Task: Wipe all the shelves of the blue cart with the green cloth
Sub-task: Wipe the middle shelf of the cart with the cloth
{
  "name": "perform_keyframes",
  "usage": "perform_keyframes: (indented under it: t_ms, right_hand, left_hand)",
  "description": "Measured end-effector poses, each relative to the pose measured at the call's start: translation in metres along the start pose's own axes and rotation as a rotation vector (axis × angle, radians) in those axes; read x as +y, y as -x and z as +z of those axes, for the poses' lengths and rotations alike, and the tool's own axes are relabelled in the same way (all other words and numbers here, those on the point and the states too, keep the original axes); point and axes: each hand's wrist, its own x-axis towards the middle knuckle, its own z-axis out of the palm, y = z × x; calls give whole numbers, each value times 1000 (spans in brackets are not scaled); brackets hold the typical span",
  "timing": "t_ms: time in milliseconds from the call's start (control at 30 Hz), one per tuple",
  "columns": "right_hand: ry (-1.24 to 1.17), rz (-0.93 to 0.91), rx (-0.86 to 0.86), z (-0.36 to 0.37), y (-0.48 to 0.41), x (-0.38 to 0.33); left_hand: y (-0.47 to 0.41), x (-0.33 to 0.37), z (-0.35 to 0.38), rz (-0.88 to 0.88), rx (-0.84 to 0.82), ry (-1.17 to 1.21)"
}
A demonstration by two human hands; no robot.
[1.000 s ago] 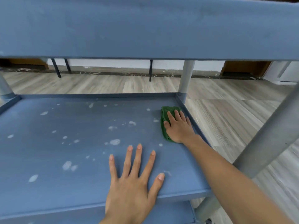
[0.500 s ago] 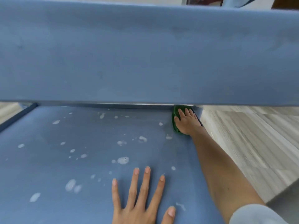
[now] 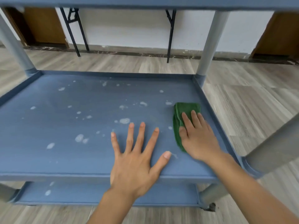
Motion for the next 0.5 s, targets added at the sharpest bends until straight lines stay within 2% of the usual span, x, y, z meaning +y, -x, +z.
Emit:
perform_keyframes:
  t_ms: [100, 200, 333, 500]
  right_hand:
    - [27, -26, -29, -2, 76, -4]
    - [68, -28, -56, -4, 108, -6]
    - [73, -45, -87, -6, 80, -6]
    - [36, -30, -79, -1, -10, -14]
  left_hand:
    - [0, -1, -2, -36, 9, 37]
    - [-5, -13, -6, -101, 22, 10]
    - [-7, -27, -4, -159, -4, 11]
    - [-4, -25, 1, -145, 3, 43]
